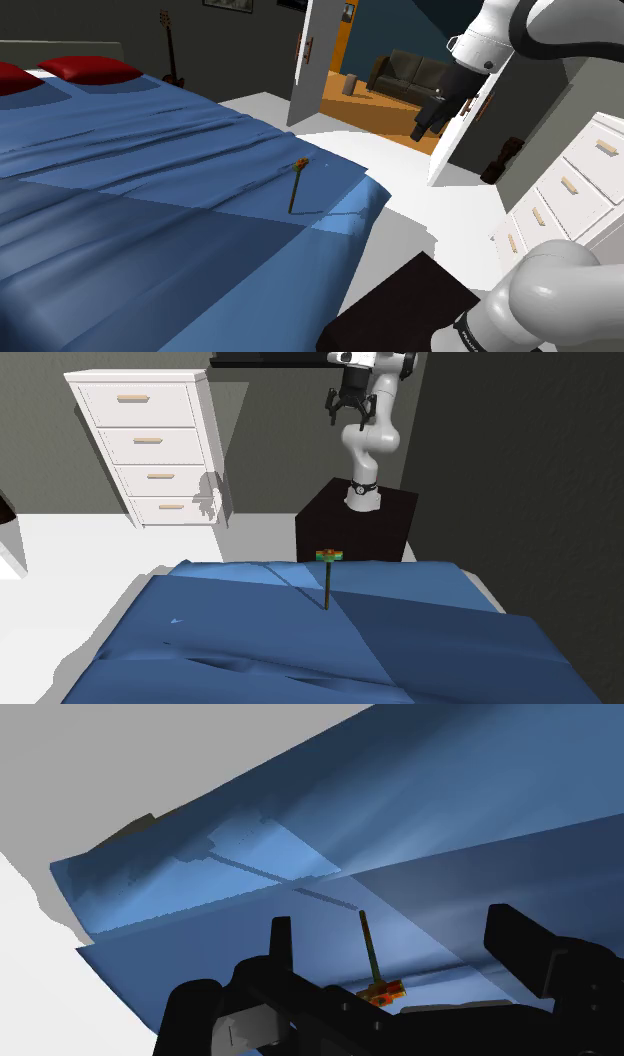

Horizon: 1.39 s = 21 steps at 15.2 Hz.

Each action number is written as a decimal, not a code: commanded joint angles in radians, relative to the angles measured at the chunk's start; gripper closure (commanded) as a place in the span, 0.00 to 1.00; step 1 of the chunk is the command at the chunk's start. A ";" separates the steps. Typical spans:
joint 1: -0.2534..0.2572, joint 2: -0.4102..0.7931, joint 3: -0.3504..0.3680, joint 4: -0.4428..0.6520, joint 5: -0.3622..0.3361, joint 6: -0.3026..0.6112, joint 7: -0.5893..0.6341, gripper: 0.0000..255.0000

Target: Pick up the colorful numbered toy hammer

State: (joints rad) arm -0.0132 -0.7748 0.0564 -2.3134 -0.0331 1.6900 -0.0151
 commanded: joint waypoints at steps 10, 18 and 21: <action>0.011 0.241 -0.037 -0.040 0.110 0.313 0.027 0.00; 0.042 0.512 -0.071 0.023 0.249 0.549 -0.002 0.00; 0.056 0.622 -0.082 0.072 0.318 0.618 -0.029 0.00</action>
State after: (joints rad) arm 0.0368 -0.1939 -0.0221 -2.2528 0.2585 2.2753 -0.0339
